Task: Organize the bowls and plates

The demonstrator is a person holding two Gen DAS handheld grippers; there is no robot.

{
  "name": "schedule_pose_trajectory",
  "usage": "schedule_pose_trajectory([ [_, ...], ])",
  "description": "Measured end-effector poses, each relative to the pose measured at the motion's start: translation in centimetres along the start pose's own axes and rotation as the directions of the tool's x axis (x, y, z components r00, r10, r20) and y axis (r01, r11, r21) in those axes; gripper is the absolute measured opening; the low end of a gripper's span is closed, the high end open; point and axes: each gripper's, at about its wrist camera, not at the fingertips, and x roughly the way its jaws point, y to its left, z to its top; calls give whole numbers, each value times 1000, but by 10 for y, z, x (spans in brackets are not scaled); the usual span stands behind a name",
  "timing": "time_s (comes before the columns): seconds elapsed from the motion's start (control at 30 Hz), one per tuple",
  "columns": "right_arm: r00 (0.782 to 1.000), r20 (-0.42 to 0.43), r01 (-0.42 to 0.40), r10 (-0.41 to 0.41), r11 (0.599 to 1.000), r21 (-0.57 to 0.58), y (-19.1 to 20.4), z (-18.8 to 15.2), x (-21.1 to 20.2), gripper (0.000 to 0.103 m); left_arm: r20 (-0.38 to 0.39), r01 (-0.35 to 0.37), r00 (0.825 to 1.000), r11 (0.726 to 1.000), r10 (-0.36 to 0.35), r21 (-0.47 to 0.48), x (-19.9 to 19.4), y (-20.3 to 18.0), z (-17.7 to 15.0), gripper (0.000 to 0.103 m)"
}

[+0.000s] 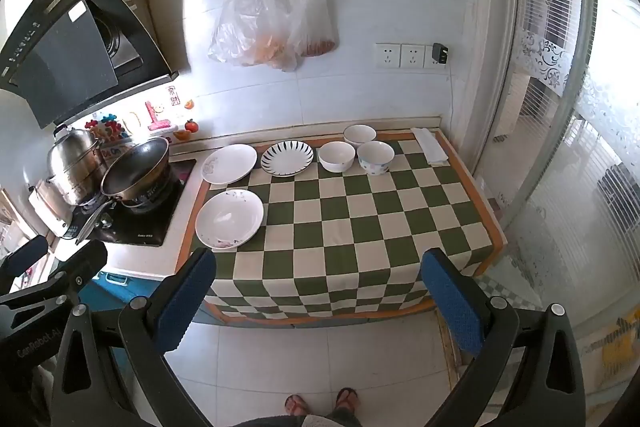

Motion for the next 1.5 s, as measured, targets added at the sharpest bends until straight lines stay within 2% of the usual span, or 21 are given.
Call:
schedule_pose_trajectory([
  [1.5,1000,5,-8,8,1000,8,-3,-6,-12,103,5,1,1000,1000,-1,-1,-9,0,-1,103],
])
